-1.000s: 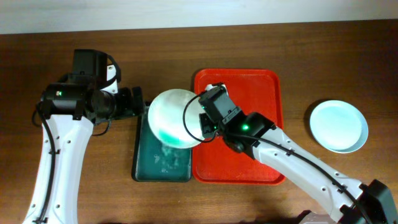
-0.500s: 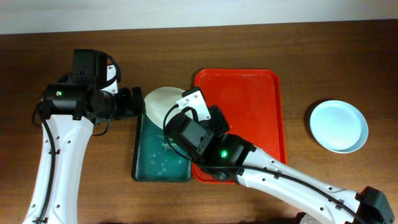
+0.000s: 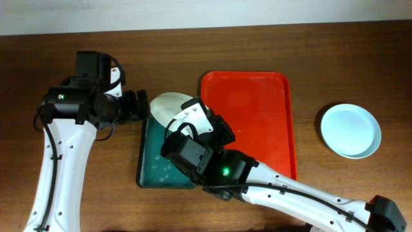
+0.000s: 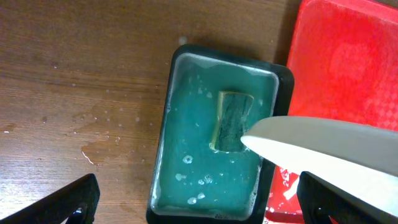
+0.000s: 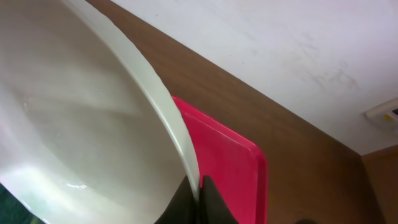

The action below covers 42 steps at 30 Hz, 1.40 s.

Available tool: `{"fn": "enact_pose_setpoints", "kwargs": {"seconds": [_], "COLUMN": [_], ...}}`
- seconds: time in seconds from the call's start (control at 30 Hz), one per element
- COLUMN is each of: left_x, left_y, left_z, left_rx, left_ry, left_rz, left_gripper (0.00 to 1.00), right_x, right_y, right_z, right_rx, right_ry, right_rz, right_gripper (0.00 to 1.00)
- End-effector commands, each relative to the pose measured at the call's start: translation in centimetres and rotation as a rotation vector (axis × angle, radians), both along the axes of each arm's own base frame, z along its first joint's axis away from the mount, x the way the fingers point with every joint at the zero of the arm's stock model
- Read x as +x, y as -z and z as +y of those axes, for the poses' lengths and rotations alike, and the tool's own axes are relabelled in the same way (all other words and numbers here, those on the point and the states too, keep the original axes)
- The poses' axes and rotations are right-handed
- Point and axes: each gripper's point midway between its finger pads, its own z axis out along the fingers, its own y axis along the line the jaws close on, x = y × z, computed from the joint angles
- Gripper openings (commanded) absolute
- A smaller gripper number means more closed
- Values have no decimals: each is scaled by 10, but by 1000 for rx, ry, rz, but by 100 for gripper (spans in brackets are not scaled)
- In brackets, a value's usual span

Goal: Clean dirty plates on tray and stack at the side
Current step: 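Lift the white plate with the right gripper and tilt it over the water tray, then carry the white plate right and stack it on the plate pile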

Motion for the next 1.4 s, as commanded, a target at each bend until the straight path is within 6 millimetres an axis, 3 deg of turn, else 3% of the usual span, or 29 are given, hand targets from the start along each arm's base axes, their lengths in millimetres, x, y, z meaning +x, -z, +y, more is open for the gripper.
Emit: {"fn": "enact_pose_setpoints", "kwargs": {"seconds": [0.0,1.2,1.27,1.37], "left_x": [1,1,1,1], "left_y": [-7,-7,-7,-7], "left_z": [0,0,0,0], "left_rx": [-8,-8,-8,-8], "left_ry": [0,0,1,1], "left_rz": [-21,-21,-21,-21], "left_gripper": [99,99,99,99], "right_x": [0,-1,-4,-25], "right_y": [-16,-14,-5,42], "right_z": [-1,-3,-3,11], "right_rx": [22,10,57,281], "right_ry": [21,22,33,34], "right_rz": [-42,-32,6,284], "right_gripper": [4,4,4,4]}}
